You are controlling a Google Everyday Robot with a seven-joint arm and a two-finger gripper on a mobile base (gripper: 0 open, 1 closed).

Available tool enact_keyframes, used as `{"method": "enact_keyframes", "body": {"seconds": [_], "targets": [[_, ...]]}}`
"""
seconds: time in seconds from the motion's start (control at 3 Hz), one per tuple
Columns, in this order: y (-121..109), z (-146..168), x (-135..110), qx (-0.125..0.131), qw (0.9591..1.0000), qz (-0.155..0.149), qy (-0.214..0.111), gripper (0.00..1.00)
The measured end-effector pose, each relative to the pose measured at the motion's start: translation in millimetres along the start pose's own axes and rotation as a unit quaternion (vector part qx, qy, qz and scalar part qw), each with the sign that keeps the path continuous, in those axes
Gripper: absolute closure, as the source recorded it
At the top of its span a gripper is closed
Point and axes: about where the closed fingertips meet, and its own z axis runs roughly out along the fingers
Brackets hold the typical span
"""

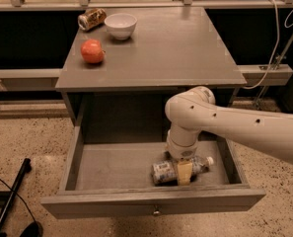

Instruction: Place blue plastic bottle into top drawer

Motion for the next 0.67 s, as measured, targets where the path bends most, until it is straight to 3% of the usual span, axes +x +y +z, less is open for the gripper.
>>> {"method": "enact_keyframes", "body": {"seconds": [0.33,0.67], "targets": [[2.0,-4.6,1.9,0.002,1.0,0.0,-0.003,0.0],[17.1,-64.4,17.1,0.036,0.9993,0.003,0.002,0.0]]}}
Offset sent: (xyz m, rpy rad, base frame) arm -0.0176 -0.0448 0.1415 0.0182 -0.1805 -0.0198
